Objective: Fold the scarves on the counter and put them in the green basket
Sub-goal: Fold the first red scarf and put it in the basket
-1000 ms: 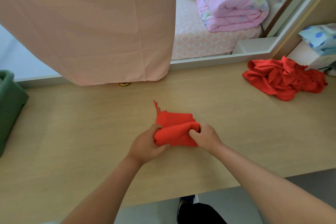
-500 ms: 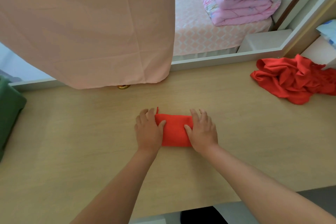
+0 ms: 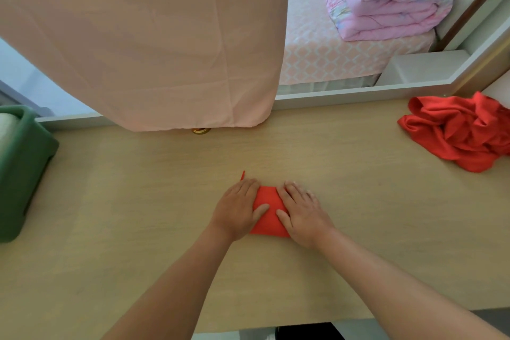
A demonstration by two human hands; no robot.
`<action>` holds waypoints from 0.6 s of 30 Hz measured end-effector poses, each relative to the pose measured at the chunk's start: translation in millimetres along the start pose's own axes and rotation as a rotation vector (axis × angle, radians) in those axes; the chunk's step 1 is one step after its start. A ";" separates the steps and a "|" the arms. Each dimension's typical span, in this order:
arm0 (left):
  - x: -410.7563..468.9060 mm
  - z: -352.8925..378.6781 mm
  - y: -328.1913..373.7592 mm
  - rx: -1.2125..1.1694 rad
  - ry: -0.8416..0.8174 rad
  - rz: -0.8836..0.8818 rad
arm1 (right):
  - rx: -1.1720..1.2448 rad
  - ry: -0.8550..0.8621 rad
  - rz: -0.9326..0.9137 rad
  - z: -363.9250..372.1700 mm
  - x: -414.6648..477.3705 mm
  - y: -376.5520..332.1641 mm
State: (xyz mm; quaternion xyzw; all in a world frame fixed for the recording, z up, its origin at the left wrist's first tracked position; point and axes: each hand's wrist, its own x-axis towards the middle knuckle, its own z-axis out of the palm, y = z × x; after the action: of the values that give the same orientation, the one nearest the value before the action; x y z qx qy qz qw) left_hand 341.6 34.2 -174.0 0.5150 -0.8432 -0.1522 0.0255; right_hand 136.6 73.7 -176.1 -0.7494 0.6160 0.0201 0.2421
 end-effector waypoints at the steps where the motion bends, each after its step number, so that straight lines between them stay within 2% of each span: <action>1: -7.8 -1.2 -6.0 0.003 -0.011 0.013 | -0.019 -0.012 -0.021 1.6 -1.7 -4.2; 6: -55.5 -17.7 -45.0 0.062 -0.153 0.122 | -0.080 -0.097 -0.116 9.0 -7.6 -39.3; 10: -95.9 -25.9 -84.6 0.111 -0.074 0.116 | -0.145 -0.098 -0.172 22.4 -4.7 -92.3; 18: -210.0 -64.8 -201.6 0.117 -0.203 -0.132 | -0.216 -0.108 -0.235 71.8 5.1 -260.9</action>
State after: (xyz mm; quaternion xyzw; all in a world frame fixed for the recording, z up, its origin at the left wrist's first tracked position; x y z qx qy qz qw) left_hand 626.4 118.0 -145.4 0.5520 -0.8131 -0.1553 -0.0999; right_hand 400.5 129.2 -152.9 -0.8356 0.5046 0.0979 0.1936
